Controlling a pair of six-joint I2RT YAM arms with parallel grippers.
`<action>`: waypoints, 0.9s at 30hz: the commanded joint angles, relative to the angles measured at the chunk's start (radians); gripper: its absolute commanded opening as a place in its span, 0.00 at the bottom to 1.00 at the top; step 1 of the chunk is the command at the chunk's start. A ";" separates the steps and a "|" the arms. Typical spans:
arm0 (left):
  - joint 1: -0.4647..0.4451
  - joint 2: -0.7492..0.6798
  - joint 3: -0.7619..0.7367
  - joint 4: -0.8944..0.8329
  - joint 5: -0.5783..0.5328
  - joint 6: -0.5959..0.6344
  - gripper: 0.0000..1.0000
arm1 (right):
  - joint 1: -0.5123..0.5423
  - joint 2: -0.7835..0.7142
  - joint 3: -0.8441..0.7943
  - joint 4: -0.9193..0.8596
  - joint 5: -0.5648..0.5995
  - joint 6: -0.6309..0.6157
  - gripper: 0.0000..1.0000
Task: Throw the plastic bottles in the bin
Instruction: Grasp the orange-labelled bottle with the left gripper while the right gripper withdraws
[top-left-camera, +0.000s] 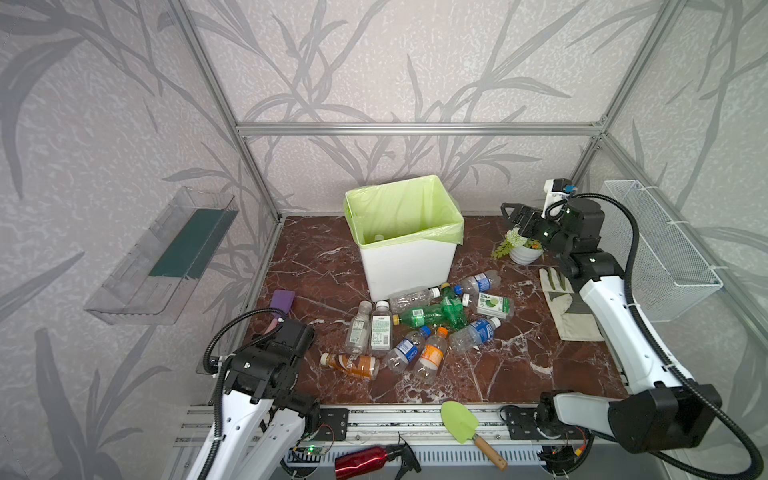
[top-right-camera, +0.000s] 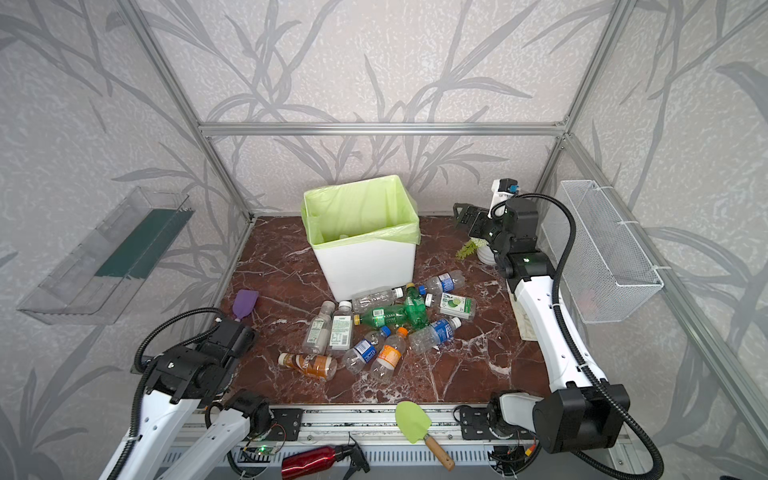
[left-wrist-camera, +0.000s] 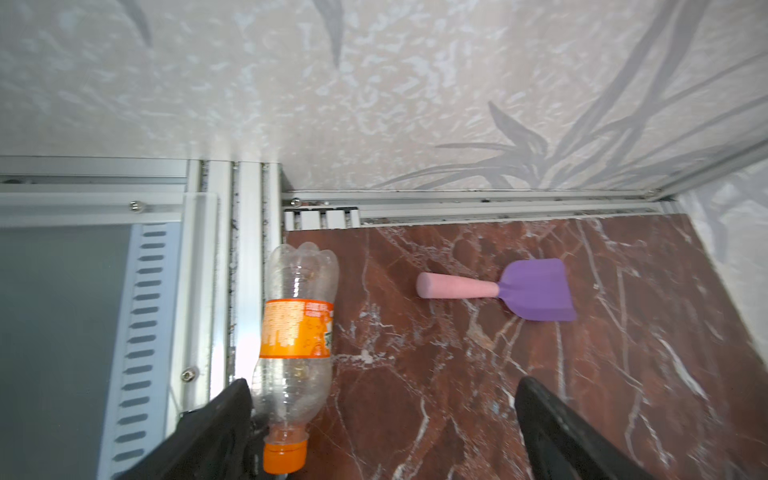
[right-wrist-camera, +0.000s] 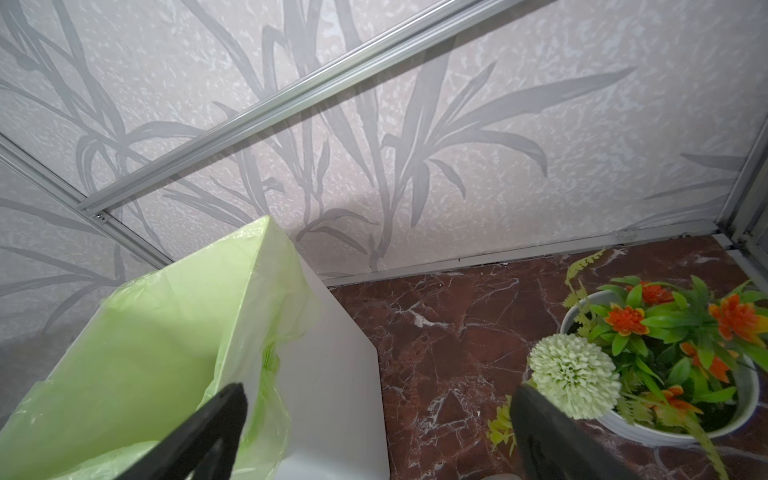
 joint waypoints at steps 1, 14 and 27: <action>0.071 0.037 -0.015 -0.129 -0.069 -0.039 0.99 | -0.016 -0.008 0.009 0.067 -0.083 0.031 0.99; 0.920 0.111 -0.155 0.520 0.462 0.745 0.99 | -0.074 -0.016 -0.038 0.055 -0.101 0.034 0.99; 1.027 0.304 -0.233 0.749 0.580 0.859 0.87 | -0.081 -0.023 -0.029 0.023 -0.088 0.041 0.99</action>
